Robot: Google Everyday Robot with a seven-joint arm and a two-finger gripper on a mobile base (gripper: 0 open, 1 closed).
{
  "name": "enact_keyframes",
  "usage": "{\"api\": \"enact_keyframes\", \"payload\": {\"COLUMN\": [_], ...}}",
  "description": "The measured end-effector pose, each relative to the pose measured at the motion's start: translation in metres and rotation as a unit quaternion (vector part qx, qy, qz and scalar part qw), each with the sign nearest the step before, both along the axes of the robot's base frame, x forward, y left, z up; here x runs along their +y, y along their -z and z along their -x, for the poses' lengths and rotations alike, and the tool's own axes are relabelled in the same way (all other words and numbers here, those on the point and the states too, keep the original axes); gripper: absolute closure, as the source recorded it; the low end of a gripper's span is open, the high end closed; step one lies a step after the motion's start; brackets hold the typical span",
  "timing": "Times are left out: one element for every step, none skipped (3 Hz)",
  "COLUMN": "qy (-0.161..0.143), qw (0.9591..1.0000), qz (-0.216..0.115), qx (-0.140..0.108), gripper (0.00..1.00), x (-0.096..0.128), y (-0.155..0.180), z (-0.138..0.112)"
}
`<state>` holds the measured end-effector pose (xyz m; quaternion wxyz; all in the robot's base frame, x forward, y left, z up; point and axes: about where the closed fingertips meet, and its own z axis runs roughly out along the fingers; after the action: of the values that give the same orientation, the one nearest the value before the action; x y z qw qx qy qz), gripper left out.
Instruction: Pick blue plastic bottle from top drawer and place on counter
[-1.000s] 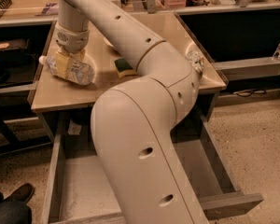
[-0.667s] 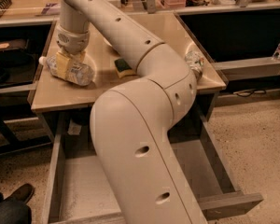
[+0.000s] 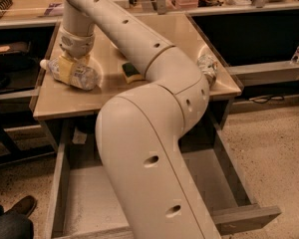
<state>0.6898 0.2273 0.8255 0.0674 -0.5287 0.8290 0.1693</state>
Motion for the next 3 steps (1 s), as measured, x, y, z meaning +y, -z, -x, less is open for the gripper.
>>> {"api": "enact_keyframes", "payload": {"qy": [0.0,0.0,0.0], "qw": [1.0,1.0,1.0], "qz": [0.0,0.0,0.0], "qx": [0.0,0.0,0.0], "gripper": [0.35,0.11,0.0], "x": [0.0,0.0,0.0], "y": [0.0,0.0,0.0], "z": [0.0,0.0,0.0]}}
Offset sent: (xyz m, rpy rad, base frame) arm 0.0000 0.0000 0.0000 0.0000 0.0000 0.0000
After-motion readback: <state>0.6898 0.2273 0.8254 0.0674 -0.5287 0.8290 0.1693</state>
